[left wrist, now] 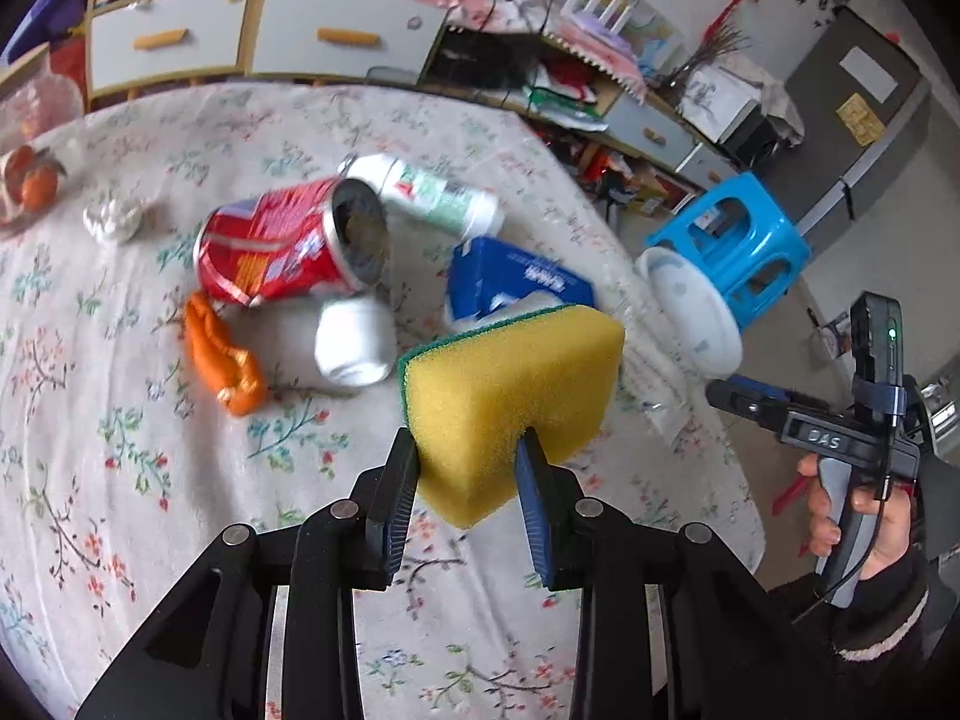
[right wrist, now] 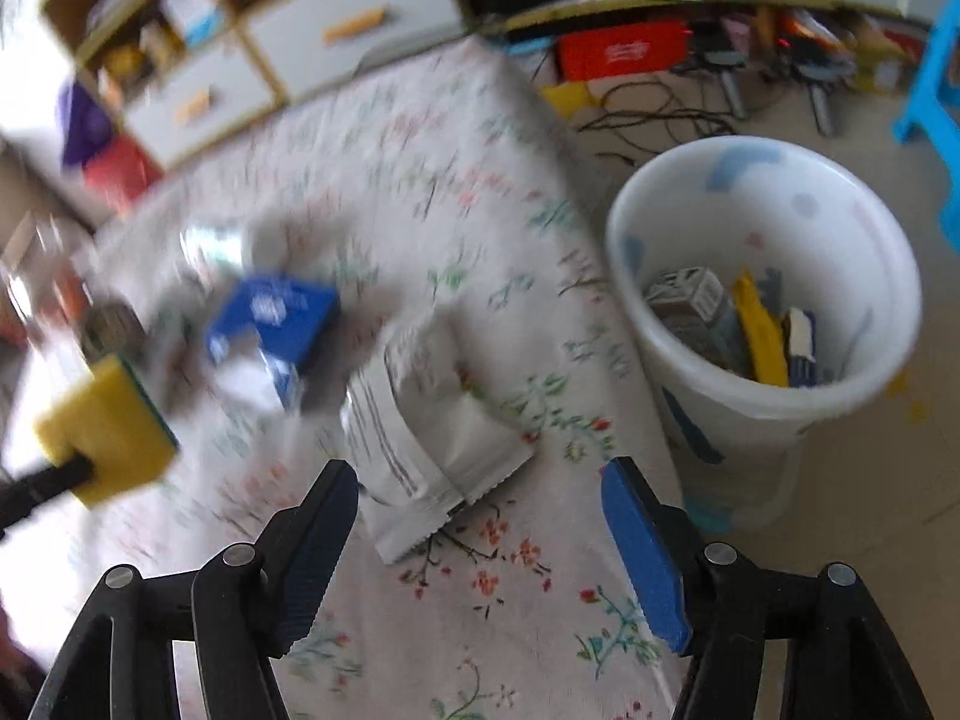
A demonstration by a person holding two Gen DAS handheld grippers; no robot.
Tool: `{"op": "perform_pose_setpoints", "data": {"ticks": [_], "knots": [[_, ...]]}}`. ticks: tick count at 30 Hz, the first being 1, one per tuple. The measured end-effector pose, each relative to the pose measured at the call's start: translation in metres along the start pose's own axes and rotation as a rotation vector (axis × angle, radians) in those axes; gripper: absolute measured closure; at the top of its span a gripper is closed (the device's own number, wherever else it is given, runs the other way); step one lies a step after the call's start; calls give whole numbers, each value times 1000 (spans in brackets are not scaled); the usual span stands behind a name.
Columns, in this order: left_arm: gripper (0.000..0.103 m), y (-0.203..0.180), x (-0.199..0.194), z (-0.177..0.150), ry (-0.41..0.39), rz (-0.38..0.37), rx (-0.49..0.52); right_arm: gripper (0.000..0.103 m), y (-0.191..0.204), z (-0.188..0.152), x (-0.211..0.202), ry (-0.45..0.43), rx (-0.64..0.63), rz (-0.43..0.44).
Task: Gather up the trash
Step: 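Lift the white wrapper toward the bin with the right tool while the left holds the sponge, then carry both items over the bin and open the right tool to drop the wrapper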
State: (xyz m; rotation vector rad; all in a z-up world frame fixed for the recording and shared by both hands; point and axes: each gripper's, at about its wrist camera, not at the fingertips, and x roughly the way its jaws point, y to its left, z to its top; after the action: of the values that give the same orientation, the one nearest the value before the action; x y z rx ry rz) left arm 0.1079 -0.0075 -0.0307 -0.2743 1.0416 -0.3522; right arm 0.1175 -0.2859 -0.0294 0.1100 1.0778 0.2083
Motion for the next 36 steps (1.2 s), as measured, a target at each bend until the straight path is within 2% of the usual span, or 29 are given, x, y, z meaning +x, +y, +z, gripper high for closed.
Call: {"op": "perform_pose_setpoints", "data": {"ticks": [8, 10, 12, 13, 14, 15, 18, 22, 23, 25, 26, 27, 31, 33, 34, 36], "knots": [[69, 19, 8, -9, 38, 22, -31, 31, 32, 3, 48, 67, -167, -63], [69, 19, 8, -9, 36, 23, -27, 39, 39, 2, 49, 50, -202, -91], [69, 17, 7, -9, 32, 20, -22, 61, 42, 3, 45, 28, -219, -98], [69, 16, 6, -9, 30, 19, -19, 63, 41, 5, 42, 21, -210, -78], [69, 14, 6, -9, 27, 17, -16, 72, 40, 6, 39, 17, -200, -67], [69, 13, 5, -9, 25, 15, -14, 85, 38, 7, 37, 13, -188, -52], [69, 8, 5, -10, 23, 11, -10, 90, 30, 7, 32, 1, -160, -57], [69, 1, 6, -12, 26, 10, -3, 90, 17, 8, 24, -15, -102, -35], [69, 0, 7, -12, 25, 11, -3, 86, 14, 9, 21, -25, -80, -24], [69, -1, 8, -12, 25, 14, -4, 54, 10, 10, 17, -29, -45, 0], [69, -1, 8, -12, 27, 13, -6, 26, 8, 10, 16, -39, -29, 15], [69, -1, 9, -12, 28, 16, -8, 20, 8, 10, 16, -49, -26, 20], [69, 4, 12, -14, 35, 27, -19, 21, 19, 7, 35, -2, -105, -55], [69, 7, 13, -14, 36, 31, -26, 37, 23, 2, 50, 40, -152, -115], [69, 9, 13, -14, 36, 31, -29, 37, 26, 2, 49, 15, -166, -119], [69, 10, 12, -14, 33, 32, -30, 60, 26, 3, 46, 18, -168, -85]]}}
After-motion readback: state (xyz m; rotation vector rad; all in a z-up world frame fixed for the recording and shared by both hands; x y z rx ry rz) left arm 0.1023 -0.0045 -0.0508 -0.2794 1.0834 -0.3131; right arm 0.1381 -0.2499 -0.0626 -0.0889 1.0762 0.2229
